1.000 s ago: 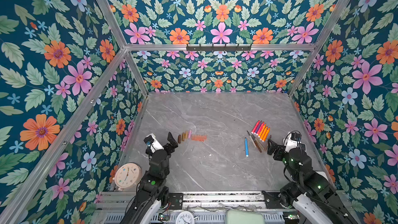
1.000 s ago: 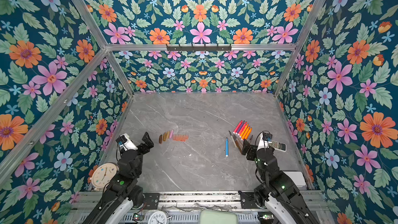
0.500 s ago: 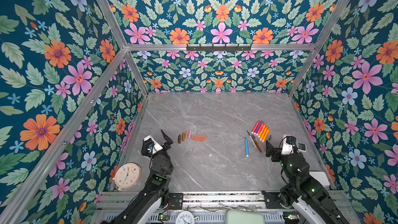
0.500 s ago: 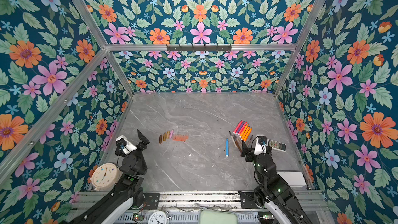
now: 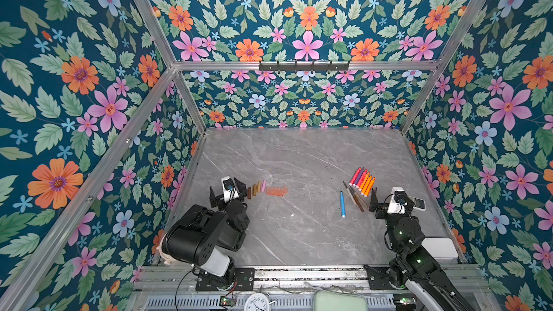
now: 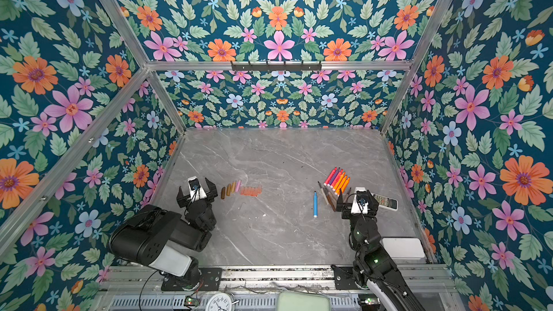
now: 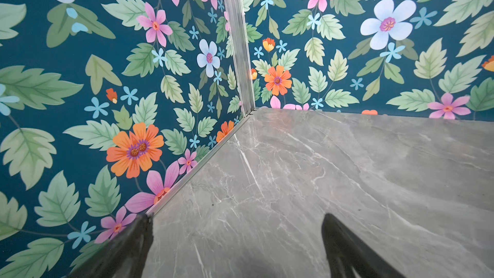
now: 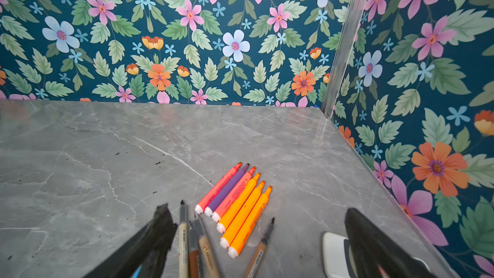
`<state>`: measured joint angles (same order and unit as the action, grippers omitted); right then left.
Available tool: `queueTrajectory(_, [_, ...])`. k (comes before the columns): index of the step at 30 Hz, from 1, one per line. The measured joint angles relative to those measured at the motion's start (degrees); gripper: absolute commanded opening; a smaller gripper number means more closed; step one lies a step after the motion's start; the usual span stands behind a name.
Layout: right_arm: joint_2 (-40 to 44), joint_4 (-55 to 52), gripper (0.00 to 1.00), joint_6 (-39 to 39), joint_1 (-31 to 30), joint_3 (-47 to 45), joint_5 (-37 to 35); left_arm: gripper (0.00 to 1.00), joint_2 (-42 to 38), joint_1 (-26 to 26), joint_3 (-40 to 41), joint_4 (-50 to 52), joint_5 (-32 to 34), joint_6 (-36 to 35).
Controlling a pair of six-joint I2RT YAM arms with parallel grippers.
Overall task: Remove pen caps from pens
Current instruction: Reset both arms
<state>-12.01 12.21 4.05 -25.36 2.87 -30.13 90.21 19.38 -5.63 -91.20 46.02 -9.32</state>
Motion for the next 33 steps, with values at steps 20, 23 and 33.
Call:
queueTrajectory(20, [-24.59, 23.47, 0.99, -5.97, 19.43, -2.54, 10.75, 1.0, 3.41, -2.51, -4.98, 0.31, -4.35, -0.02])
queueTrajectory(23, [-35.5, 30.86, 0.99, -6.95, 19.61, -2.54, 11.85, 1.0, 2.51, -3.45, -5.66, 2.43, -5.86, 0.04])
queueTrajectory(33, [-54.38, 46.42, 0.99, -6.23, 19.71, 0.81, 16.02, 1.0, 0.24, -7.96, -4.96, 7.82, -18.49, 2.23])
